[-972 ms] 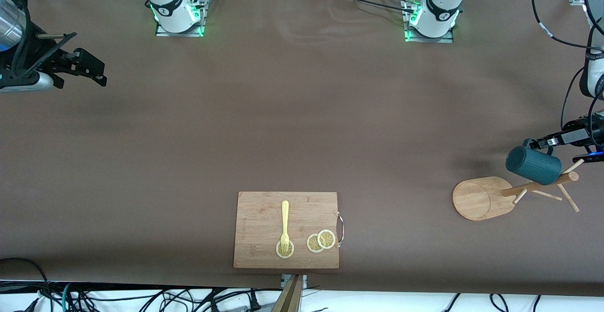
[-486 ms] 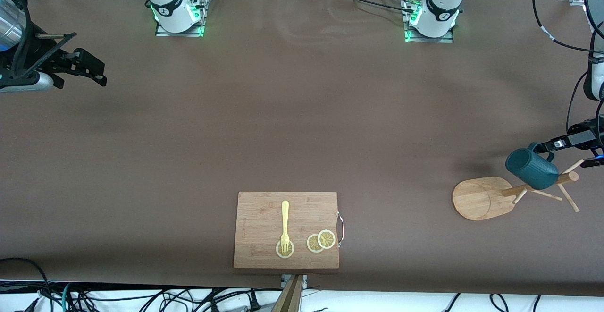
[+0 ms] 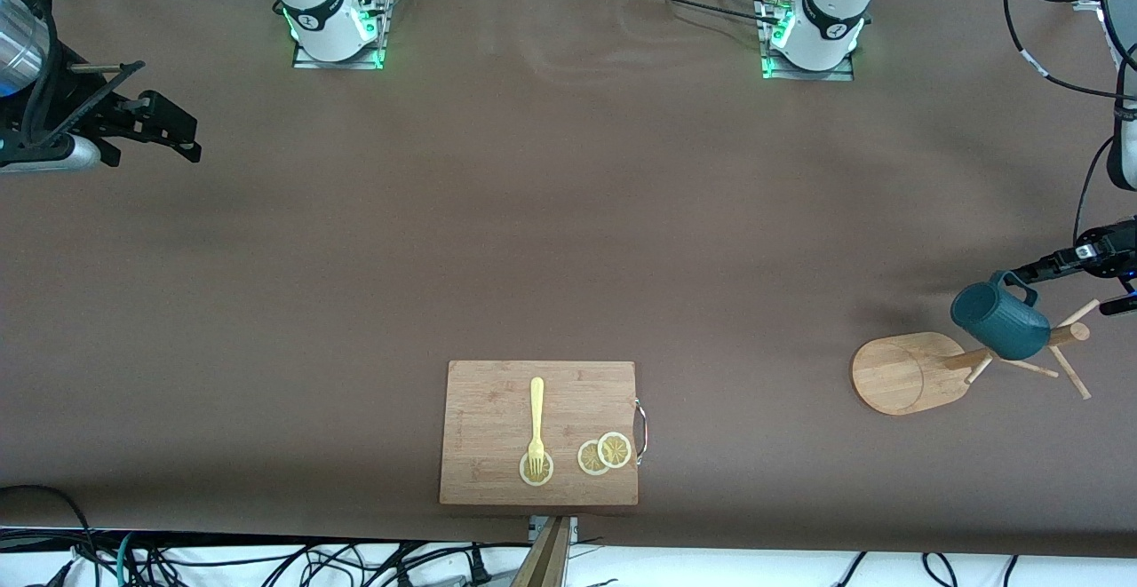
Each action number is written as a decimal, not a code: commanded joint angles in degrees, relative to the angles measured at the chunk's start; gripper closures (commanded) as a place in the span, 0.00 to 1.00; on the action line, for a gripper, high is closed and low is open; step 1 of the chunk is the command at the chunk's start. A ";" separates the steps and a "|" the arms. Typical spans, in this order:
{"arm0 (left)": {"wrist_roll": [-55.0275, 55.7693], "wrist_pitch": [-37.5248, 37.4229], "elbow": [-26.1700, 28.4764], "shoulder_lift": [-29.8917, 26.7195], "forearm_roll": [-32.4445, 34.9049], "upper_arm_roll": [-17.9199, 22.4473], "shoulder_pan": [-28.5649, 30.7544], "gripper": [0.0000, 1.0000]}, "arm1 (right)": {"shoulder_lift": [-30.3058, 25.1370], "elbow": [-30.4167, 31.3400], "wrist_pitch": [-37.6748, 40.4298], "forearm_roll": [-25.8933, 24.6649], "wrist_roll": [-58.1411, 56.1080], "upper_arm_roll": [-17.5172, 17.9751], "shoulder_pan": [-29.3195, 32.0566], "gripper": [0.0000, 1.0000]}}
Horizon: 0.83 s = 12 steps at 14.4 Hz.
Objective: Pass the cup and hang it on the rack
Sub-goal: 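Lower the mug handle onto a rack peg with the left gripper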
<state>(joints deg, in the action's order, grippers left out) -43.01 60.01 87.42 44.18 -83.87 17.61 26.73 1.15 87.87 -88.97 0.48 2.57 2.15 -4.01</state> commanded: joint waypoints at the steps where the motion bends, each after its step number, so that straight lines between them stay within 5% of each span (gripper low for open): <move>1: -0.32 -3.14 -2.42 -0.15 2.02 1.02 -0.71 0.00 | 0.26 -0.77 0.11 0.75 0.42 0.22 0.31 0.00; 6: 1.61 -7.62 -4.18 -1.90 8.88 1.37 -0.98 0.00 | 0.26 -0.77 0.20 0.75 0.33 0.22 0.23 0.00; 12: 7.93 -6.58 -4.27 -13.05 25.66 1.46 -4.66 0.00 | 0.26 -0.77 0.11 0.75 0.33 0.22 0.23 0.00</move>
<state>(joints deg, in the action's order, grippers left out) -37.31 52.44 82.57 36.33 -63.84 18.23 25.27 1.15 87.87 -88.97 0.49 2.57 2.15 -4.01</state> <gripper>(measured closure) 0.000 0.000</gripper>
